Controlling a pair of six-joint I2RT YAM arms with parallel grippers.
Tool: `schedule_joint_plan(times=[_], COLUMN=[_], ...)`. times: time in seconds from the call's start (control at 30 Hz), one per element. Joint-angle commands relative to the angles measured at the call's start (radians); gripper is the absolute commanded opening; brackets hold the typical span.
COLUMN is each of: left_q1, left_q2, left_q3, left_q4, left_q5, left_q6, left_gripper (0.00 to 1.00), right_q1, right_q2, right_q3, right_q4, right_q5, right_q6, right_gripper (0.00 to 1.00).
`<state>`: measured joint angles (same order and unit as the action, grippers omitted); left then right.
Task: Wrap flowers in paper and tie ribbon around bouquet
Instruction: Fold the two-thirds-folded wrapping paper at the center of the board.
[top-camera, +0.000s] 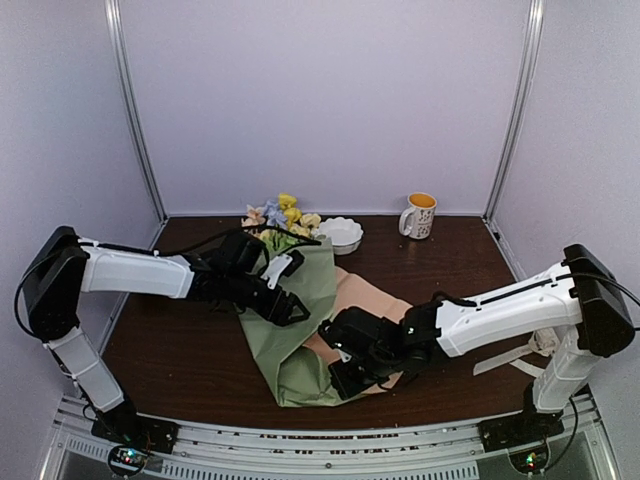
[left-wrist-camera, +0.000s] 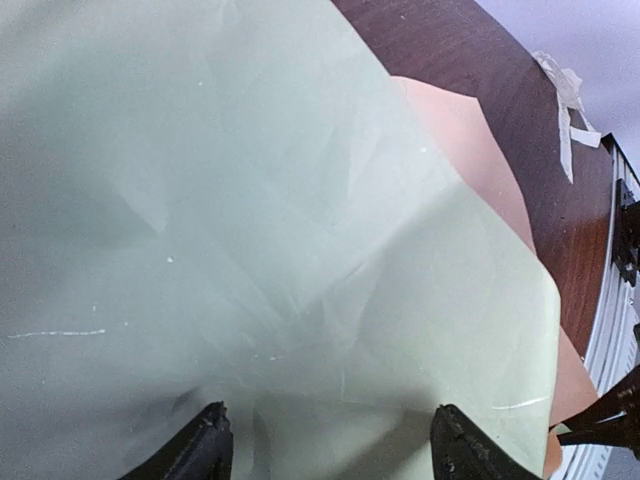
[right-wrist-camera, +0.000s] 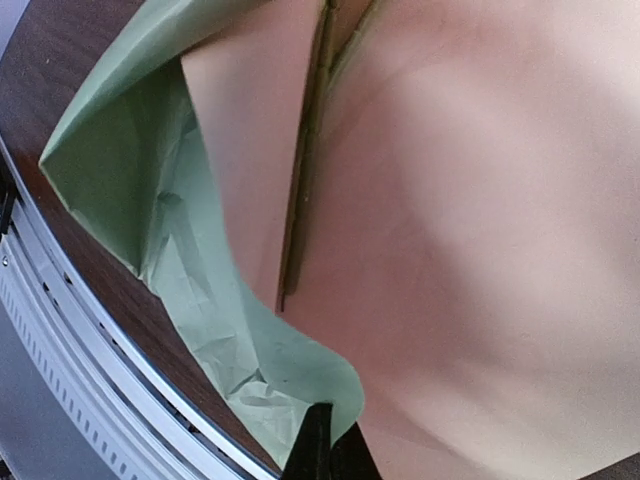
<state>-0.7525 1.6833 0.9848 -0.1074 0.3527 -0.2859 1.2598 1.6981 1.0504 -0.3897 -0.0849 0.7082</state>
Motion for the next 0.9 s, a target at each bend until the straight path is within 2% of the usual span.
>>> schedule_joint_plan(times=[0.0,0.27,0.6,0.7,0.8,0.87], left_q1=[0.002,-0.008,-0.019,-0.019,-0.019,-0.019], left_q2=[-0.031,-0.081,-0.09,-0.102,-0.107,-0.106], left_q3=[-0.029,-0.092,-0.105,-0.121,-0.147,-0.161], left_q4=[0.076,0.123,0.131,0.131,0.166,0.198], left_q5=[0.002,-0.005,0.011,-0.02,-0.032,-0.026], left_q6=[0.025,0.024,0.028,0.033,0.02,0.009], left_gripper=[0.72,0.72,0.71,0.71,0.71,0.71], right_q1=[-0.017,-0.071,-0.071,-0.071,-0.056,-0.046], right_q2=[-0.019,-0.021,0.025,0.029,0.027,0.03], right_q3=[-0.037,-0.175,-0.15,-0.119,0.005,0.108], right_q4=[0.035,0.17,0.166,0.089,-0.123,-0.26], right_q5=[0.076,0.031,0.011,0.053,0.162,0.229], right_q6=[0.107,0.324,0.379,0.346,0.239,0.172], right_gripper=[0.0,0.0,0.0,0.01,0.26,0.33])
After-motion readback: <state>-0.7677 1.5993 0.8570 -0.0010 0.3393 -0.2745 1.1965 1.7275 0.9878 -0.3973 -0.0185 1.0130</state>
